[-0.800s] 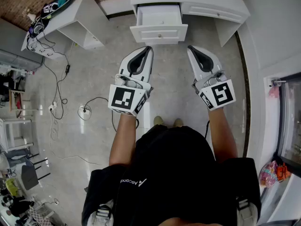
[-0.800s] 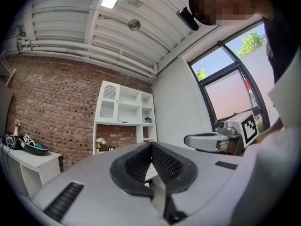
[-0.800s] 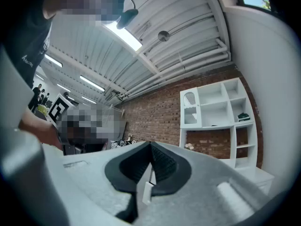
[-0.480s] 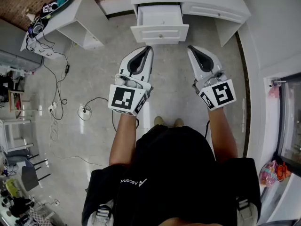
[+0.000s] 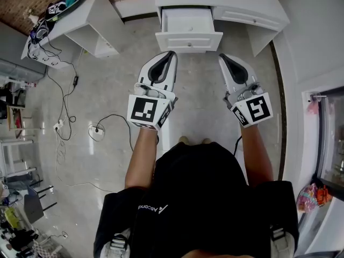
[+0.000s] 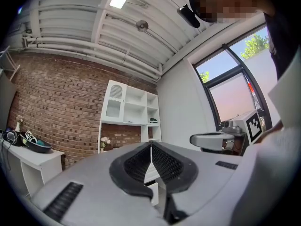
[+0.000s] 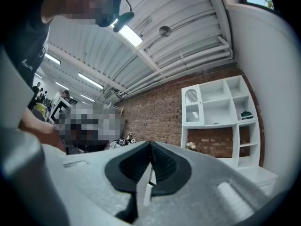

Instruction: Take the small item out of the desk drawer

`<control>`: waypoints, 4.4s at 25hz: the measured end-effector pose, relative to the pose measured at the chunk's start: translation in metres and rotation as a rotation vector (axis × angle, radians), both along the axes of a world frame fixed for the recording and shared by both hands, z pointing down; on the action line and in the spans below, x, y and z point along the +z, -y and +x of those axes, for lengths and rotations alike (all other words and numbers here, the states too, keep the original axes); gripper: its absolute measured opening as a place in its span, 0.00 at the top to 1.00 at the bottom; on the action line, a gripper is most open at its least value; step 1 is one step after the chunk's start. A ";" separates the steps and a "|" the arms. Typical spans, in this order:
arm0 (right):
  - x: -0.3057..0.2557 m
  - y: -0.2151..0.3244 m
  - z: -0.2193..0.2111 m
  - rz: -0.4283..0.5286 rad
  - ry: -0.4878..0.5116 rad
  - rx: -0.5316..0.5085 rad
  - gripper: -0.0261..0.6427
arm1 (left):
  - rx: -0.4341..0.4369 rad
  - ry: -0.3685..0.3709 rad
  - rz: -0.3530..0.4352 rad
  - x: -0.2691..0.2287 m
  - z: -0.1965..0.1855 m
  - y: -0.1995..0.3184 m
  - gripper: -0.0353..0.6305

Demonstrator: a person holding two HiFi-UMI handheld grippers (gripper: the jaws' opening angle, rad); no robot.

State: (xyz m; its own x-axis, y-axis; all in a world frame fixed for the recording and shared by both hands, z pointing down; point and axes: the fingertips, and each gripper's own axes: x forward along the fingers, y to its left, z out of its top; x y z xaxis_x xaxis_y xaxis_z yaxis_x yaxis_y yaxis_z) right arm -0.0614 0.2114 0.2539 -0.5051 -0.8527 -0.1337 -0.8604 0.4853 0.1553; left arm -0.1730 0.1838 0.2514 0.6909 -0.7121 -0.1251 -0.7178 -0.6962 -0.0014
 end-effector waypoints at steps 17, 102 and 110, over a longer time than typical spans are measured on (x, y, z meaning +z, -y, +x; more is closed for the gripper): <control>0.025 0.101 -0.021 -0.020 -0.032 0.013 0.96 | 0.022 0.111 -0.090 0.047 -0.023 0.115 0.65; 0.196 0.519 0.206 -0.327 -0.013 0.103 0.96 | 0.318 0.667 -0.544 0.358 0.206 0.540 0.69; 0.144 0.505 0.185 -0.231 -0.008 0.086 0.96 | 0.237 0.336 -0.366 0.215 0.202 0.514 0.69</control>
State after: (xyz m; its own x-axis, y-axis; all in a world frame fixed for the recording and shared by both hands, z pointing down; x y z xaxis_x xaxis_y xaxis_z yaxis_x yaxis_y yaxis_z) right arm 0.1239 -0.2941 0.3977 -0.4295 -0.9001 0.0734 -0.8994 0.4337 0.0554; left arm 0.0286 -0.3305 0.4667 0.7971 -0.4873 0.3566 -0.5426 -0.8372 0.0688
